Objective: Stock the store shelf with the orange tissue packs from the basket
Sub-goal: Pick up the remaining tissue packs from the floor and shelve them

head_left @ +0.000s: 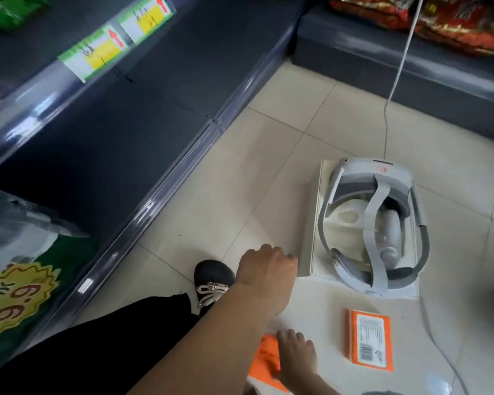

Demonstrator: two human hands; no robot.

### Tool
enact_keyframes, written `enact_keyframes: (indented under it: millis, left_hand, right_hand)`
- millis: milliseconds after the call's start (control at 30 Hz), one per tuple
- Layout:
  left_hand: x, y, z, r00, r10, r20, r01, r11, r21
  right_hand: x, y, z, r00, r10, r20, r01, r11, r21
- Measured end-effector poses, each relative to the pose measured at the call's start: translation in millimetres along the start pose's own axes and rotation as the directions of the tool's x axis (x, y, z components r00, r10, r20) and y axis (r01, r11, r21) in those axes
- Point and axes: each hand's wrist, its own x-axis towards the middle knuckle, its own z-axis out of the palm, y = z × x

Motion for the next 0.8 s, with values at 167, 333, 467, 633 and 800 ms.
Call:
enact_keyframes:
  millis: [167, 333, 467, 633, 800]
  left_hand:
    - [0, -7, -1, 1.000, -0.020, 0.014, 0.019, 1.000, 0.012]
    - [3, -3, -2, 0.993, -0.026, 0.113, 0.022, 0.999, 0.037]
    - [3, -4, -1, 0.979, -0.031, 0.199, 0.019, 0.998, 0.065]
    - [-3, -5, 3, 0.957, -0.106, 0.269, 0.093, 0.994, 0.060]
    - [-5, -3, -9, 0.969, -0.120, 0.216, 0.096, 0.988, 0.120]
  right_hand:
    - [10, -4, 2, 0.998, 0.069, 0.013, -0.069, 0.997, 0.017]
    - [14, 5, -22, 0.992, 0.101, -0.078, -0.068, 0.938, 0.340]
    - [16, 21, -81, 0.984, -0.040, -0.172, 0.124, 0.848, 0.515]
    - [-7, 30, -142, 0.913, -0.196, -0.359, 0.390, 0.681, 0.620]
    - [-22, 29, -122, 0.918, -0.034, -0.394, 0.341, 0.573, 0.745]
